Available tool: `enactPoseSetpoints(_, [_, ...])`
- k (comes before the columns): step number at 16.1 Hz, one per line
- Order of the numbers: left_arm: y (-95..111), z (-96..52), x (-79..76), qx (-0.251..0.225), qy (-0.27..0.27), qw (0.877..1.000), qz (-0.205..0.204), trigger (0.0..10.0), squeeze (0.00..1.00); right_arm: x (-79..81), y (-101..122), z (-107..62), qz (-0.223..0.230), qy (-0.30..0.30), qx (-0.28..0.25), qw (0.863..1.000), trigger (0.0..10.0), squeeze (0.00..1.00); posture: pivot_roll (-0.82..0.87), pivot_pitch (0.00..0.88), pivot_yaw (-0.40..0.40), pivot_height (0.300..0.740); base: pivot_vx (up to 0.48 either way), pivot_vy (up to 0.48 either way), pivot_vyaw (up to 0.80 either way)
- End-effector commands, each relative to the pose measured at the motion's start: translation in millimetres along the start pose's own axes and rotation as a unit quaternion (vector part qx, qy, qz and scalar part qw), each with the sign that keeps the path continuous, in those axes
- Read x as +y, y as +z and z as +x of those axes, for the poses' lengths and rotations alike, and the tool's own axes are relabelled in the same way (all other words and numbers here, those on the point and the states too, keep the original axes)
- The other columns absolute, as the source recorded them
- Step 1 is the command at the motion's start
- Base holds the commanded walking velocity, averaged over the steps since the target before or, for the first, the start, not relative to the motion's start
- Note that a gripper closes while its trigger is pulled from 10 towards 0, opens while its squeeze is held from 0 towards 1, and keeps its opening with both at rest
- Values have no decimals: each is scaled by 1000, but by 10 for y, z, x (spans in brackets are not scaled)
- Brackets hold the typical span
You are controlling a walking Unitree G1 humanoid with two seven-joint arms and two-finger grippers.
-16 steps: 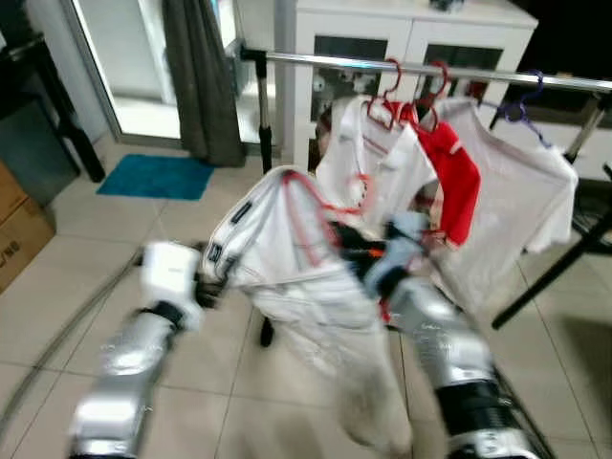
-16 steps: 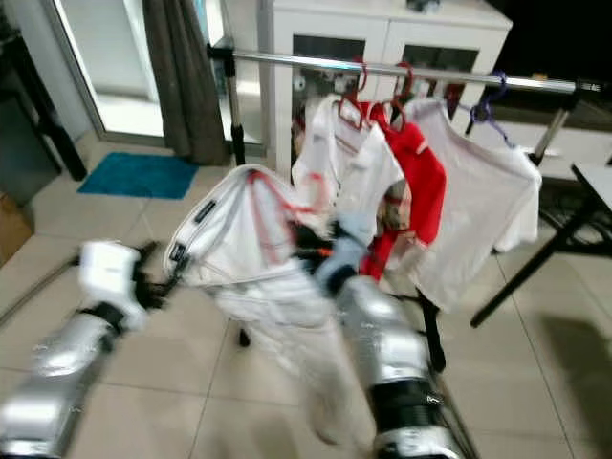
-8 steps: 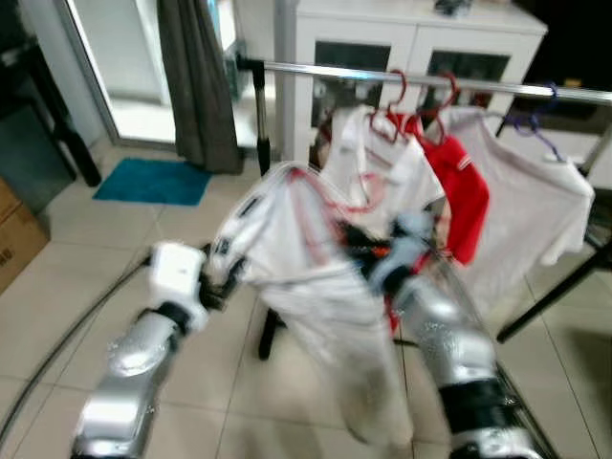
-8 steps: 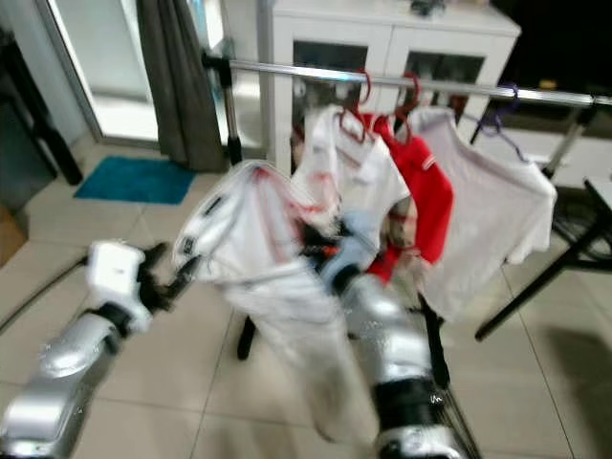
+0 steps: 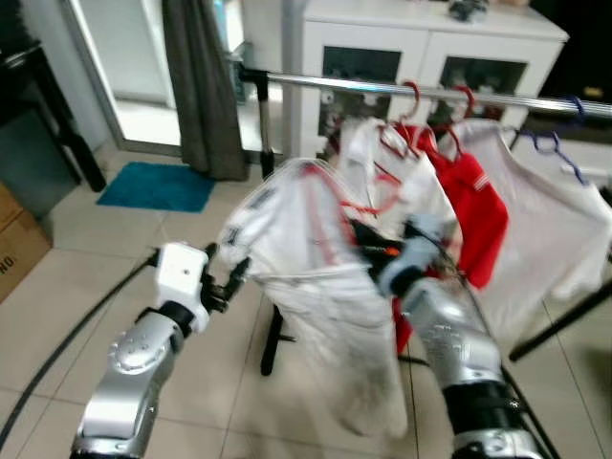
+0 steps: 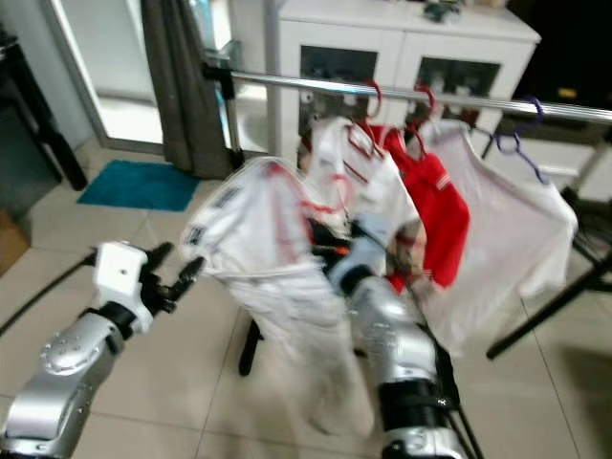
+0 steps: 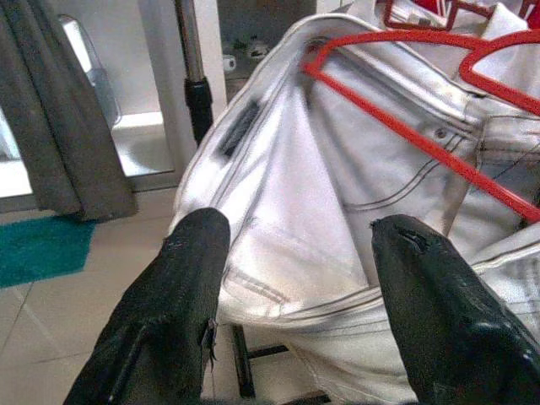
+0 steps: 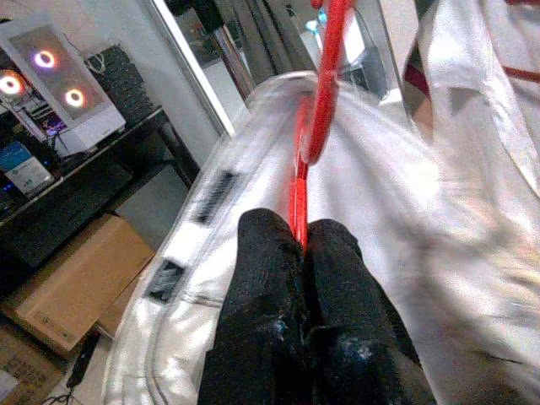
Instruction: Hang hanger
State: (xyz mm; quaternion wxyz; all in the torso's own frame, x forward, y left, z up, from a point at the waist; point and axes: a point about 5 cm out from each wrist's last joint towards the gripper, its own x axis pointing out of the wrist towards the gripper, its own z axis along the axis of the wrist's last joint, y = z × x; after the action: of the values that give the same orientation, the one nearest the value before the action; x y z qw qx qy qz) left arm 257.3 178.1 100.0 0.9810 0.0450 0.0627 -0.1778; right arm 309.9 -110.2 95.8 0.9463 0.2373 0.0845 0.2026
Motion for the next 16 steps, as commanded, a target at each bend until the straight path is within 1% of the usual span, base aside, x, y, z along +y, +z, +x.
enactPoseSetpoints(1, [45,-19,67,-4,10,1000,10,10000,0,173,107,76,-2,32,-23,999,10000,0,46,0,-24,740,360,0,0])
enactPoseSetpoints(2, [43,-24,68,-4,10,1000,9,10000,0,179,98,78,-1,33,-20,999,10000,0,48,0,-26,740,356,0,0])
enactPoseSetpoints(4, [36,-37,70,-3,11,1000,10,10000,0,199,83,79,0,38,-19,999,10000,0,51,0,-28,740,356,0,-459])
enactPoseSetpoints(16, [8,-61,50,2,3,1000,14,10000,0,230,81,90,-10,46,-17,999,10000,0,51,0,-33,740,359,0,0])
